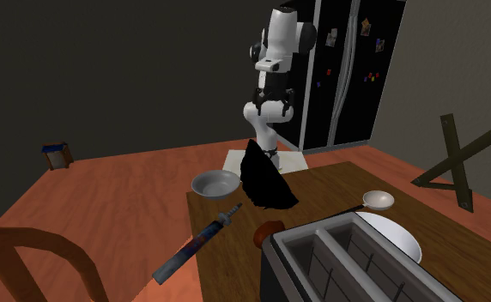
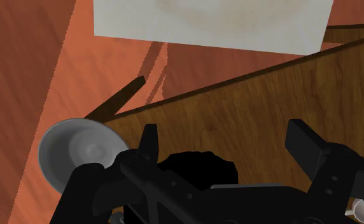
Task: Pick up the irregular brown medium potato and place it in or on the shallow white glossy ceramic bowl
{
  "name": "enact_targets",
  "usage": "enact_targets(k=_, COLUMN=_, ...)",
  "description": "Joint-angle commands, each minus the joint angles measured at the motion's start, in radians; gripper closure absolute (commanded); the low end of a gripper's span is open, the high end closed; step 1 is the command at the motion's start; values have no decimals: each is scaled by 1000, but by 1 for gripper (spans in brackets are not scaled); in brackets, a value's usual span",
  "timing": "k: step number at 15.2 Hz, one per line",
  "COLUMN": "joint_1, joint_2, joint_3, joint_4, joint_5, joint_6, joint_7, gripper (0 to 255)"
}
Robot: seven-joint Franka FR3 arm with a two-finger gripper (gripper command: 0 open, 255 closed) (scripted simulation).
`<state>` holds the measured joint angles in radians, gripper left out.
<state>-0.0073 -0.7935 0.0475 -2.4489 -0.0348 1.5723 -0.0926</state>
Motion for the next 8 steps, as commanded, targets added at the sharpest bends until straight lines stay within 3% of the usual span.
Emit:
enact_targets(k=1, joint_1=0, joint_2=0, joint_3=0, joint_4=0, joint_5=0, joint_6=0, joint_7=0, gripper=0)
enact_targets(k=8, joint_1=-32, joint_2=293, joint_3=46, joint_4=120, joint_5=30, joint_6=151, joint_7=141, gripper=0)
